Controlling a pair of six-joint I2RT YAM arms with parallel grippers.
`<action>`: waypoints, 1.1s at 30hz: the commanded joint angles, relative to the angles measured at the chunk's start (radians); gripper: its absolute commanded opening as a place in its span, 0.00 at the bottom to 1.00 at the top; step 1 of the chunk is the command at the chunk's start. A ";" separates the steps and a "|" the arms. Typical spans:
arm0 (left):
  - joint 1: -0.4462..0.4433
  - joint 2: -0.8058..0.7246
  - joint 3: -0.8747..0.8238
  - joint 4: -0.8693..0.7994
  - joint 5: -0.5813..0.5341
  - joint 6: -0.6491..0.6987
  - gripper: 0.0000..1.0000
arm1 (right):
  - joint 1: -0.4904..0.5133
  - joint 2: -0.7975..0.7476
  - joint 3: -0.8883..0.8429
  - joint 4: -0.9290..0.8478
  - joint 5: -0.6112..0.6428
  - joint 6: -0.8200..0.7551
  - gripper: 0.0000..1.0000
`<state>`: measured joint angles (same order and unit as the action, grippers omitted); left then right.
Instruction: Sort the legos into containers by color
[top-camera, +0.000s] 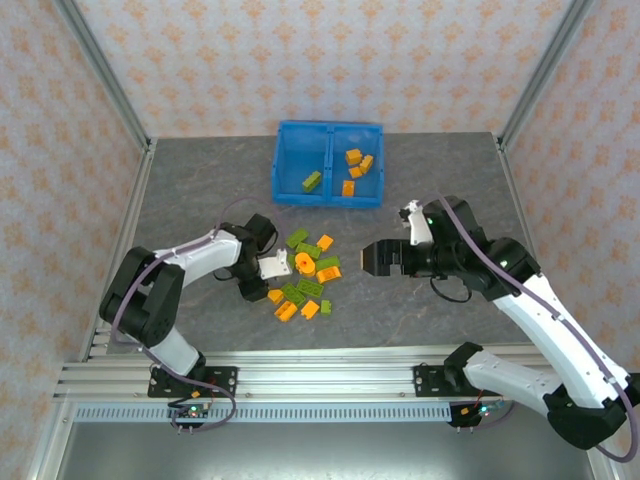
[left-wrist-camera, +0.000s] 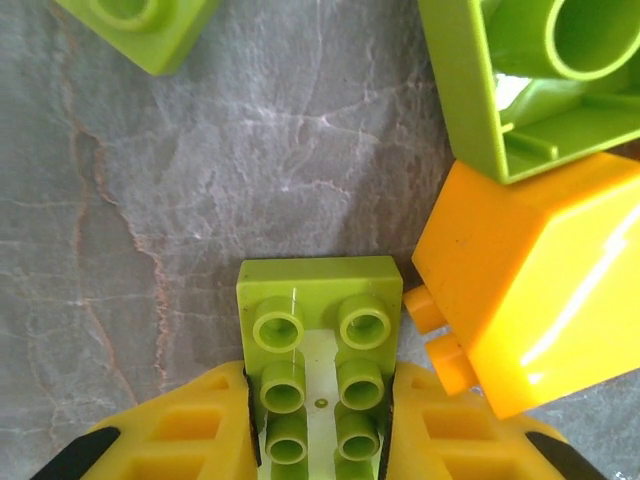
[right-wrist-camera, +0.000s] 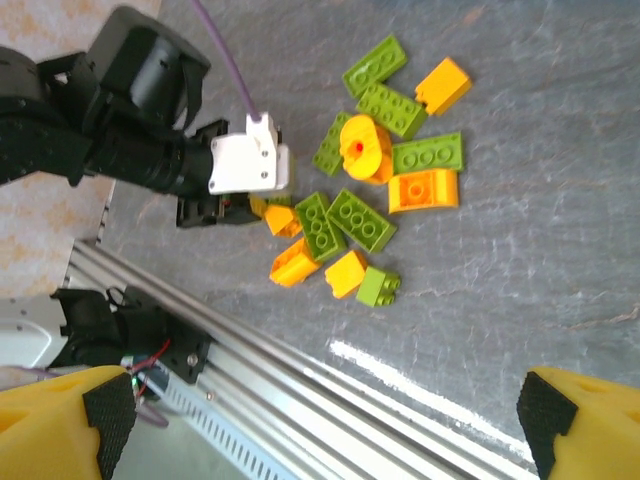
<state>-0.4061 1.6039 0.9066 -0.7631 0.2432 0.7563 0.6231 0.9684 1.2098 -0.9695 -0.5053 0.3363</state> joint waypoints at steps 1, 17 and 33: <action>0.001 -0.114 -0.018 0.054 -0.022 -0.023 0.16 | 0.000 0.015 -0.006 -0.024 -0.050 -0.023 1.00; 0.020 0.153 0.647 0.236 -0.122 -0.502 0.22 | 0.000 0.056 0.049 0.053 0.069 0.056 1.00; 0.064 0.787 1.400 0.112 -0.196 -0.683 0.43 | 0.000 0.038 0.079 0.043 0.115 0.111 1.00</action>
<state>-0.3359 2.4027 2.2311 -0.5987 0.0692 0.1081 0.6231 1.0172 1.2484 -0.9272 -0.4145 0.4301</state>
